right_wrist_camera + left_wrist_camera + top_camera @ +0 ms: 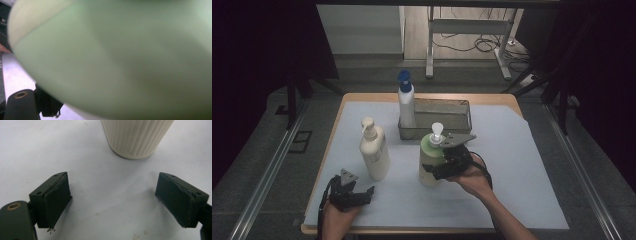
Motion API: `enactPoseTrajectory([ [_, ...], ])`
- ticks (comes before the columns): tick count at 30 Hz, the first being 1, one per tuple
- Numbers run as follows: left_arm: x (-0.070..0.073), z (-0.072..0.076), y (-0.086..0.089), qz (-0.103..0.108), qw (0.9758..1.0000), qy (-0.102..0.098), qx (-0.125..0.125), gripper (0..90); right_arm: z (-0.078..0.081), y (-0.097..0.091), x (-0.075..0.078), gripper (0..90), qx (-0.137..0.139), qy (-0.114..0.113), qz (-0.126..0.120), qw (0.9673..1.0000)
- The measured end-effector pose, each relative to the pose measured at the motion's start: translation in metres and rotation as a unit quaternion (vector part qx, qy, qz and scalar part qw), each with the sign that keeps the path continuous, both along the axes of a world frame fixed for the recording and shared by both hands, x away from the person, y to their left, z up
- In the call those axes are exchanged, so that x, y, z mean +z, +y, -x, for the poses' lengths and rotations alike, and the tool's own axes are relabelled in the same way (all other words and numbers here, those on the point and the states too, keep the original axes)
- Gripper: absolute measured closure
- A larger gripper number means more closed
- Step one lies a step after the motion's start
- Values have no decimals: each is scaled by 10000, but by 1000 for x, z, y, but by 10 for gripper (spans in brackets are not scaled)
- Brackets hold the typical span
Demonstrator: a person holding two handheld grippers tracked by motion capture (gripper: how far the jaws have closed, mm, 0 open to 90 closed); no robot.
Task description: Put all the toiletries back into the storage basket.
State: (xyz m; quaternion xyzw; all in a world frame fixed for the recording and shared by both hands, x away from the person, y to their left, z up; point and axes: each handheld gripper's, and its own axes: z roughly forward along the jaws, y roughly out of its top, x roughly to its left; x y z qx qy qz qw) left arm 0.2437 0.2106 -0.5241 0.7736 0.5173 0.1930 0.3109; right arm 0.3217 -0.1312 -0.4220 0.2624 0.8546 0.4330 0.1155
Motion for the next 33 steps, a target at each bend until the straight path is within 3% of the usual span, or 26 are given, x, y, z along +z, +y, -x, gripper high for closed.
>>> enactPoseTrajectory([
  [15, 0, 0, 0, -2, 10000, -1, 1, 122, -9, -7, 32, 125, -218, -121, 70, 9997],
  [33, 0, 0, 0, 8, 10000, 1, -3, 122, -29, 1, 67, 126, -367, -257, 44, 9990],
])
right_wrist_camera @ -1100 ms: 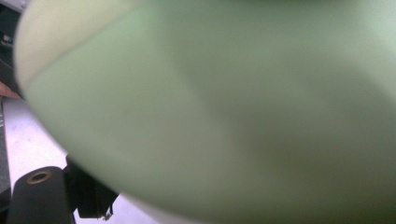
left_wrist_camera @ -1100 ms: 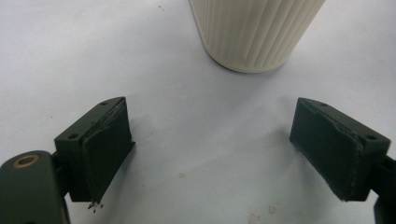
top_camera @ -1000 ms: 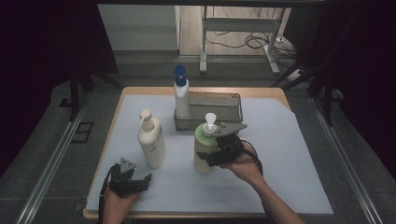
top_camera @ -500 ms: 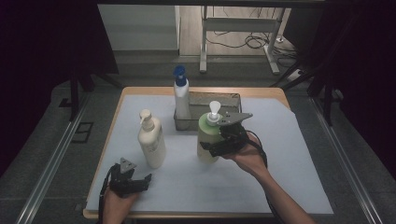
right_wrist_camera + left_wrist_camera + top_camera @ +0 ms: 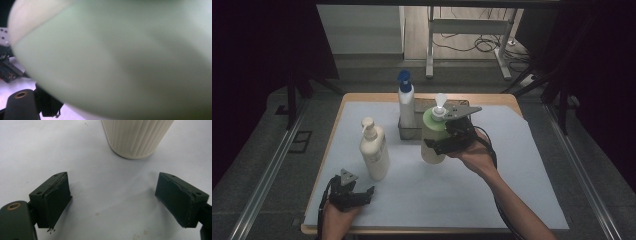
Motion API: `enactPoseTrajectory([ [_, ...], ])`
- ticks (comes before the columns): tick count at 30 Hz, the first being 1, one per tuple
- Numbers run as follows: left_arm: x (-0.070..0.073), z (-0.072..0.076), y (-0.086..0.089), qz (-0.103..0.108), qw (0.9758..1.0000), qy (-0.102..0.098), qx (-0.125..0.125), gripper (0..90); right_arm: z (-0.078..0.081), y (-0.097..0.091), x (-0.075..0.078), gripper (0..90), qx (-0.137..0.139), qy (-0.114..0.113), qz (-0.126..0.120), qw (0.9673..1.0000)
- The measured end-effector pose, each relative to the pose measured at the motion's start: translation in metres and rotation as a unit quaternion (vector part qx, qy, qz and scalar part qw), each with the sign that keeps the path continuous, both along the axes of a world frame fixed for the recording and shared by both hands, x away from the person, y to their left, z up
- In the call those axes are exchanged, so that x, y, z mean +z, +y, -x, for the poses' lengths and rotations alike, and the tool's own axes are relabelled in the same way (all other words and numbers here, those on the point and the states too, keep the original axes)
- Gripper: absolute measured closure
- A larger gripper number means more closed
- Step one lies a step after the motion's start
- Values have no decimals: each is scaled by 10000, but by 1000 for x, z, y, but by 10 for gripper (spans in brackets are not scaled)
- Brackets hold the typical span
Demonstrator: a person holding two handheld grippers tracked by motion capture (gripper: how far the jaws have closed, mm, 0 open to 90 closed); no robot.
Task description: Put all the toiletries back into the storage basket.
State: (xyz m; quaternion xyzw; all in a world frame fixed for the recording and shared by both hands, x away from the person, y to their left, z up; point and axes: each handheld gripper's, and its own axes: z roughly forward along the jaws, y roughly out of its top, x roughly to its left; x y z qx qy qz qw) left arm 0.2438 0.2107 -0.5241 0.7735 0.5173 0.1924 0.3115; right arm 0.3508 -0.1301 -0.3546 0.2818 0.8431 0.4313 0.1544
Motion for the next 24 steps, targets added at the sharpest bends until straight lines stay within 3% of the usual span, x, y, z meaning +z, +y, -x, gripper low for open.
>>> enactPoseTrajectory([
  [8, 0, 0, 0, -3, 10000, 4, -1, 122, -14, 2, 10, 126, -161, -70, 68, 9998],
  [24, 0, 0, 0, 5, 10000, 3, 5, 122, -43, 5, 14, 126, -486, -127, 70, 9987],
])
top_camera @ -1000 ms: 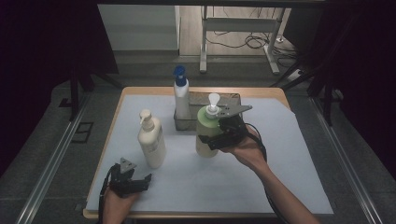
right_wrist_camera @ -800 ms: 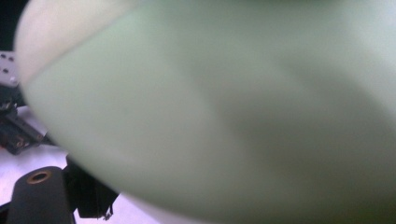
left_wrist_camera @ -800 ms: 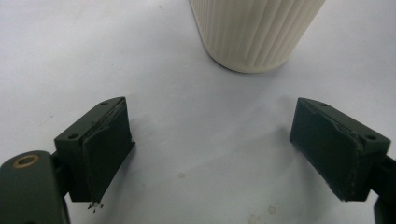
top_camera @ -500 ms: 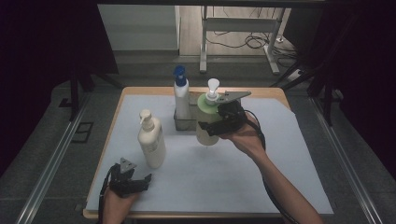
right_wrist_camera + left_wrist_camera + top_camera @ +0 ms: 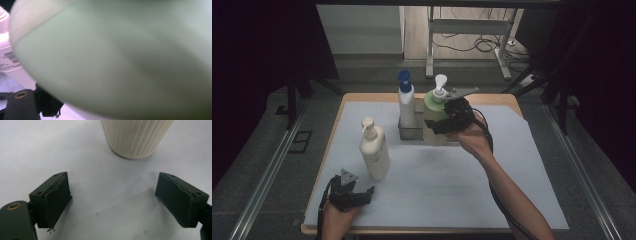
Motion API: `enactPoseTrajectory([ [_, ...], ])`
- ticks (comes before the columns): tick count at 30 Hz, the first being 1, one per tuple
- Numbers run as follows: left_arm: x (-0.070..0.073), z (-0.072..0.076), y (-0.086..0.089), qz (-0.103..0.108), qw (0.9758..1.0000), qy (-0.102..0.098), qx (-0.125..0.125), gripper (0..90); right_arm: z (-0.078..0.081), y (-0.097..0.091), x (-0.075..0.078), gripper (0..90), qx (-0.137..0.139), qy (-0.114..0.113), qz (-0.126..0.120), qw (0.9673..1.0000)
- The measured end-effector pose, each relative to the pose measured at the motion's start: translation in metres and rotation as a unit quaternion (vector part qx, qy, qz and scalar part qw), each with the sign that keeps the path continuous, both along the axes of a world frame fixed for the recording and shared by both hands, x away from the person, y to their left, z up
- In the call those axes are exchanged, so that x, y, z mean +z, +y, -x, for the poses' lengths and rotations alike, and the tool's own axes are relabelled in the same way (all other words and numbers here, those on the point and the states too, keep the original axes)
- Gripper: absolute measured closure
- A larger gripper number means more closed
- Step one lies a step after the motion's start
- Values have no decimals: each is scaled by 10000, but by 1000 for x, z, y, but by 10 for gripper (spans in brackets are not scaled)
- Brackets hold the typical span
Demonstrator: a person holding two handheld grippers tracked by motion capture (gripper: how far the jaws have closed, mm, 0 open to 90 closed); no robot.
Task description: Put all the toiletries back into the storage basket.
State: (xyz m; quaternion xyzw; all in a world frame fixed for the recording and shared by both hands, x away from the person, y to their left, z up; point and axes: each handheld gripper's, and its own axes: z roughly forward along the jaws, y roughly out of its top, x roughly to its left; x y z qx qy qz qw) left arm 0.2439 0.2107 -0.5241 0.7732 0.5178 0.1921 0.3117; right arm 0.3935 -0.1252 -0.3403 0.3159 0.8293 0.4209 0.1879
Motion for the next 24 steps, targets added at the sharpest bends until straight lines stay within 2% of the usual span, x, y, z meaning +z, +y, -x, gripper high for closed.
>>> enactPoseTrajectory([
  [11, 0, 0, 0, -1, 10000, -1, 1, 122, -19, 2, 6, 127, -248, -75, 33, 9997],
  [24, 0, 0, 0, 1, 10000, 1, 0, 122, -41, 5, 4, 127, -515, -143, 15, 9986],
])
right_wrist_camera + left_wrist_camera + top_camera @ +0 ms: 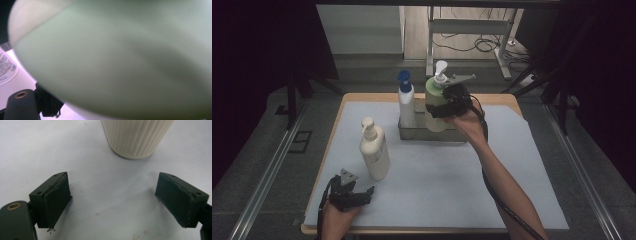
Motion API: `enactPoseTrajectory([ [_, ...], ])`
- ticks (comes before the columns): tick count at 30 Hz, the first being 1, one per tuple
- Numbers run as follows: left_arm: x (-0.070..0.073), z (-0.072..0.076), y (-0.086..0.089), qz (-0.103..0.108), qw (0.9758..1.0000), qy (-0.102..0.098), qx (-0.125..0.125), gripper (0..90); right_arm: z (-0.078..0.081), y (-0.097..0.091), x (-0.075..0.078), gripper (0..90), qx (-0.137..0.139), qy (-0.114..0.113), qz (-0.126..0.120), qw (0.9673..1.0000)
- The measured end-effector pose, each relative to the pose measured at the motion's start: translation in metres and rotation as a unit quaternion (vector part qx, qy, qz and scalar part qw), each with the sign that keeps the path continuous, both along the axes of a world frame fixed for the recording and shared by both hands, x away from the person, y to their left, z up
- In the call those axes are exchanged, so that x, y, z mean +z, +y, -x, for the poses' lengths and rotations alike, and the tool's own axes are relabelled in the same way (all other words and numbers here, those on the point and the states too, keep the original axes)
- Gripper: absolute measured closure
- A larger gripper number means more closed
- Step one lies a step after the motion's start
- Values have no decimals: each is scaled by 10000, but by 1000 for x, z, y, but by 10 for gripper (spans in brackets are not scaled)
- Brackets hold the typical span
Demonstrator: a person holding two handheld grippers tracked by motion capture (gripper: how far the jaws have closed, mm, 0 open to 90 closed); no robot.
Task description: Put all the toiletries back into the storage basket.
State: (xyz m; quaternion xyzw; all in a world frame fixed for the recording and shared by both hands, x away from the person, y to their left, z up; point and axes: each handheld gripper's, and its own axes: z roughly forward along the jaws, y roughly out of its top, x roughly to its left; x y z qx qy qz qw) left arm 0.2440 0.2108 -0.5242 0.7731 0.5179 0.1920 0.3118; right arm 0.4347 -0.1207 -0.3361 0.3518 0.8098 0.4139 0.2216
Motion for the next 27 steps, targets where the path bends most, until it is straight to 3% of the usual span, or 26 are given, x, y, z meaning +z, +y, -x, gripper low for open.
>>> enactPoseTrajectory([
  [9, 0, 0, 0, 0, 10000, -2, -1, 122, -13, 2, -3, 127, -155, -14, 30, 9999],
  [27, 0, 0, 0, 2, 10000, 7, 1, 122, -31, 4, -25, 127, -327, 52, 107, 9994],
])
